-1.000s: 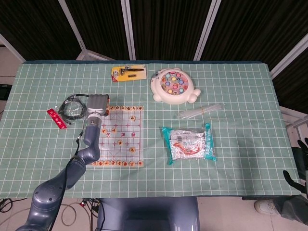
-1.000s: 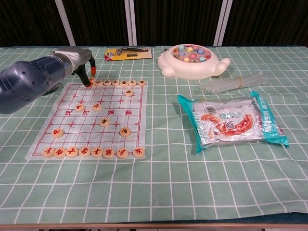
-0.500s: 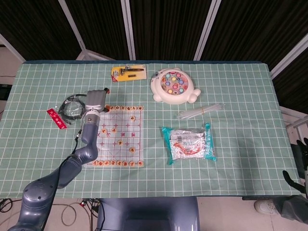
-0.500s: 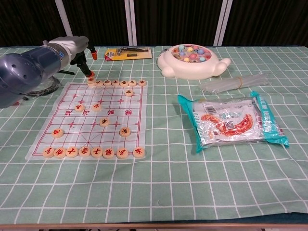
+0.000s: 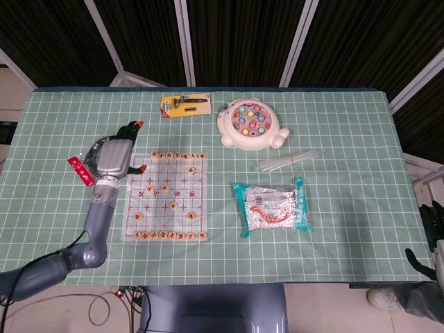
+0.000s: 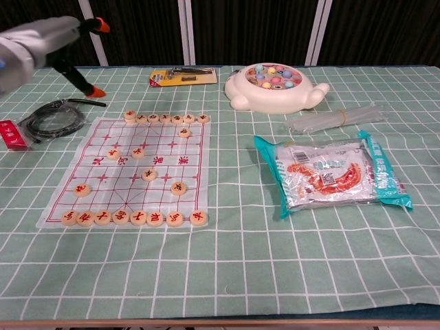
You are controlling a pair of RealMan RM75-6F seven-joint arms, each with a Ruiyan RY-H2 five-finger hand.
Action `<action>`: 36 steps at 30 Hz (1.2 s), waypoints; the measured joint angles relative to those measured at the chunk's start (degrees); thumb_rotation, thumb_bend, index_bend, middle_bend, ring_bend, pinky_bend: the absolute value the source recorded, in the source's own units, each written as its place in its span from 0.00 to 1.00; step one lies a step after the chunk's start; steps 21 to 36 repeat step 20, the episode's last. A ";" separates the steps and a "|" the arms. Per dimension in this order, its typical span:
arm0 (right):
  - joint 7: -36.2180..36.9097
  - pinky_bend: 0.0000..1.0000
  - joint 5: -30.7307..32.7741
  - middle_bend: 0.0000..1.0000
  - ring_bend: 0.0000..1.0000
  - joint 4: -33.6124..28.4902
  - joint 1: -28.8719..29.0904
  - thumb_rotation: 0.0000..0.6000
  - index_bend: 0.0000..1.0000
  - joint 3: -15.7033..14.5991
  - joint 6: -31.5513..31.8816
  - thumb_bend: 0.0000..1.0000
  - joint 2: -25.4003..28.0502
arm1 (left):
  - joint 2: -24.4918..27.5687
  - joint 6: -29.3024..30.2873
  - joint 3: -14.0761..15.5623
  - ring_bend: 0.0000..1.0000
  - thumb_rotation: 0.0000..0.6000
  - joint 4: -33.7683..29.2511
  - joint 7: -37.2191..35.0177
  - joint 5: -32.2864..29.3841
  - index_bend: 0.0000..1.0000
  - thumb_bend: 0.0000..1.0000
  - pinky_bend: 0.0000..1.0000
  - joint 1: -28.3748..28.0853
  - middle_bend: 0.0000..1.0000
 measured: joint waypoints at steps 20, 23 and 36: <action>-3.03 0.00 -3.00 0.00 0.00 2.84 -0.09 1.00 0.00 -0.09 3.07 0.34 -1.58 | 17.34 28.04 20.96 0.00 1.00 -21.95 -9.31 23.39 0.00 0.03 0.03 26.24 0.00; -3.03 0.00 -3.00 0.00 0.00 2.84 -0.09 1.00 0.00 -0.09 3.07 0.34 -1.58 | 17.34 28.04 20.96 0.00 1.00 -21.95 -9.31 23.39 0.00 0.03 0.03 26.24 0.00; -3.03 0.00 -3.00 0.00 0.00 2.84 -0.09 1.00 0.00 -0.09 3.07 0.34 -1.58 | 17.34 28.04 20.96 0.00 1.00 -21.95 -9.31 23.39 0.00 0.03 0.03 26.24 0.00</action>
